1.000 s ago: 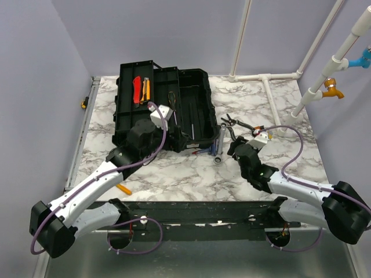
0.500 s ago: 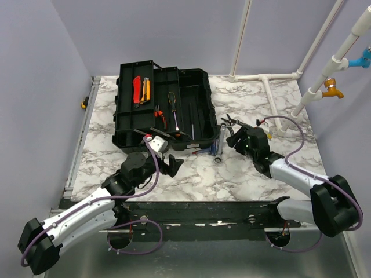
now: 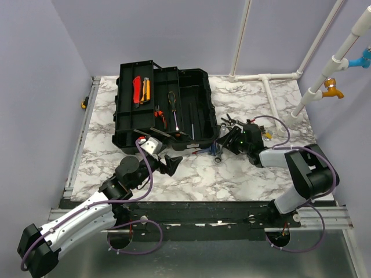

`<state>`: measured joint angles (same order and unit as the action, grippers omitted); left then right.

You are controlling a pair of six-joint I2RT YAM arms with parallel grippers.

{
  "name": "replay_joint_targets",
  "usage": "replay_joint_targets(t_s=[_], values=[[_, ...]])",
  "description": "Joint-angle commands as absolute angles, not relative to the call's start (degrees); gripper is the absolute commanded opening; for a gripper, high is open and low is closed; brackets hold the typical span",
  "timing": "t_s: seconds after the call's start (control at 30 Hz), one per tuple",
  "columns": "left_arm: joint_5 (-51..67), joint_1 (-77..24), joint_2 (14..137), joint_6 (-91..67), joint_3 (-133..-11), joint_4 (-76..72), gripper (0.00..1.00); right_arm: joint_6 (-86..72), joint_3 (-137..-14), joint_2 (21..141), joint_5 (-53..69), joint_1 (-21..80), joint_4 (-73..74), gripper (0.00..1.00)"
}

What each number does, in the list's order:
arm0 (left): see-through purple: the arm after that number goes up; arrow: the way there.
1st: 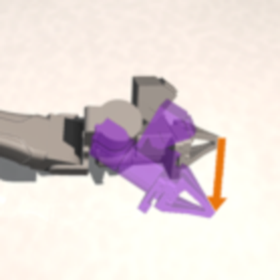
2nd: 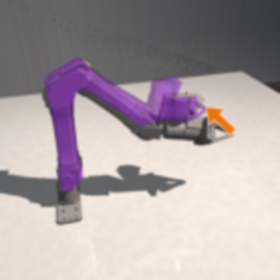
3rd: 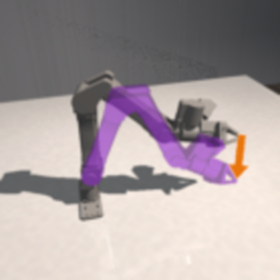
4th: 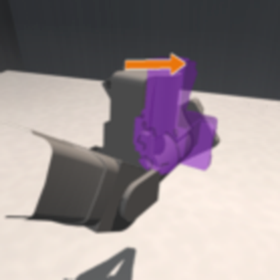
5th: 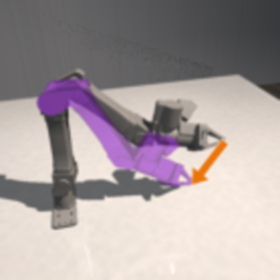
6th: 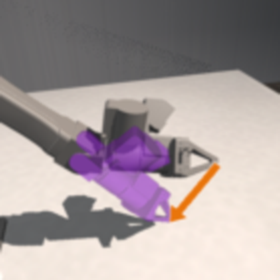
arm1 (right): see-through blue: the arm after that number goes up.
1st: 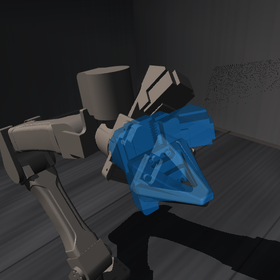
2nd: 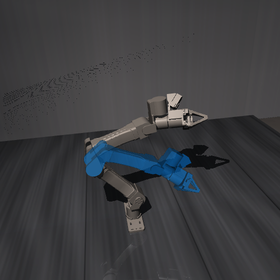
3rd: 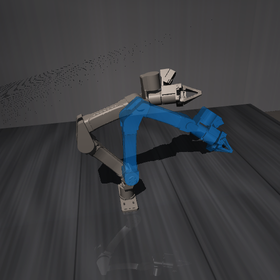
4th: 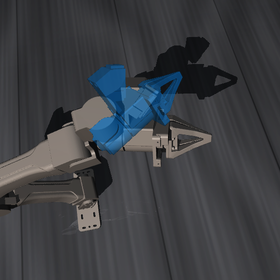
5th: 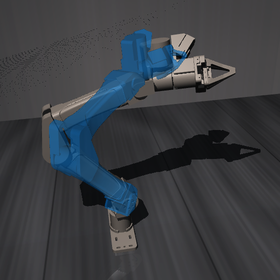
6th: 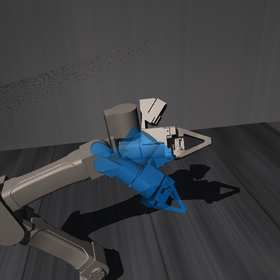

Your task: Pack the tool kit

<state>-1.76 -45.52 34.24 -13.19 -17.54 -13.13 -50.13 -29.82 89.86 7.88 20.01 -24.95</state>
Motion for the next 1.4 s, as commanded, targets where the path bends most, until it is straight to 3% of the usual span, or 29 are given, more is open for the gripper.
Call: replay_joint_targets(t_s=[0.0,0.1,0.17,0.3,0.37,0.6,1.1,1.37], values=[[-3.03,-45.73,33.45,-12.48,-16.95,-14.79,0.84,-51.59,-30.66,95.22,13.37,19.64,-28.03,0.54],[-3.15,-45.71,33.79,-12.32,-17.05,-14.79,0.84,-51.55,-31.78,97.37,14.54,19.7,-27.95,0.5],[-3.15,-45.78,33.98,-12.31,-17.22,-14.77,0.84,-51.68,-32.29,98.05,15.09,19.69,-27.95,0.41],[-3.31,-45.72,34.19,-12.24,-17.24,-14.77,0.84,-51.74,-32.6,97.59,14.47,19.67,-27.81,0.1],[-3.43,-45.72,34.27,-12.22,-17.23,-14.77,0.84,-51.94,-33.28,97.1,13.15,19.58,-25.91,0.01],[-3.6,-45.78,34.56,-12.13,-17.4,-14.59,0.84,-52.07,-32.5,90.53,11.47,19.07,-21.4,0.01],[-3.24,-45.87,34.63,-12.04,-17.38,-14.75,0.84,-40.88,-33.9,61.59,-6.08,18.8,-2.18,0.01],[-3.16,-45.8,34.03,-11.95,-16.66,-15.46,0.84,-33.4,-50.74,65.66,3.69,18.85,4.67,0.01]])
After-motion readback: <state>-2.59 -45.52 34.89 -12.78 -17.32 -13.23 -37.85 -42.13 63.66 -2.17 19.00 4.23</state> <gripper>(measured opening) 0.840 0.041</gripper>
